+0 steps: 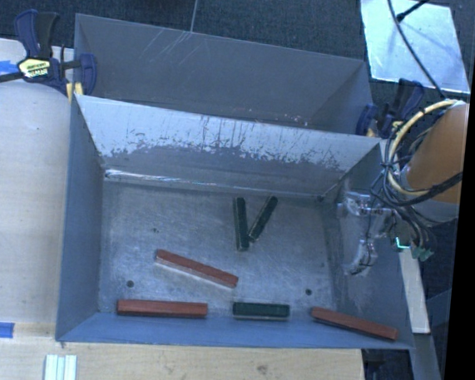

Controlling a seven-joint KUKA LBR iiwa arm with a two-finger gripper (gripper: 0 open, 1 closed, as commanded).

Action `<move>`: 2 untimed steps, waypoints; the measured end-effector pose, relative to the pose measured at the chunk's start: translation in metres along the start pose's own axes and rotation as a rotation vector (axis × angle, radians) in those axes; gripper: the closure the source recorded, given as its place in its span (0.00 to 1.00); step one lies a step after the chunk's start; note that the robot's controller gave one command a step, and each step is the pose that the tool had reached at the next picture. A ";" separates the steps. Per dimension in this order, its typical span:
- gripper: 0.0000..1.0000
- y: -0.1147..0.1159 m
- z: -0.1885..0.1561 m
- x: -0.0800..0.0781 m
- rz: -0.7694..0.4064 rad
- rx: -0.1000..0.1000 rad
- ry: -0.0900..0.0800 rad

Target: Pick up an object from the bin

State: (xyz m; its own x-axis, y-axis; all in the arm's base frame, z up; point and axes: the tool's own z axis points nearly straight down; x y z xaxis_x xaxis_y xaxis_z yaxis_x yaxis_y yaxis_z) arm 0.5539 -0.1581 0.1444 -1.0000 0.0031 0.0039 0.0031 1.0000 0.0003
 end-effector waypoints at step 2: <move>0.00 0.122 0.064 -0.073 -0.225 0.000 -0.009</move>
Offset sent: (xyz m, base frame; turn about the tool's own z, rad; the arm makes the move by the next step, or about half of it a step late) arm 0.0368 0.0911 -0.0399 -0.1145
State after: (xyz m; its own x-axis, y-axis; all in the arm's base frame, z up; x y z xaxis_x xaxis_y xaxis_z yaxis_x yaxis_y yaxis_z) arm 0.6266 -0.0364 0.0800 -0.9755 -0.2199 -0.0050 -0.2199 0.9755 0.0000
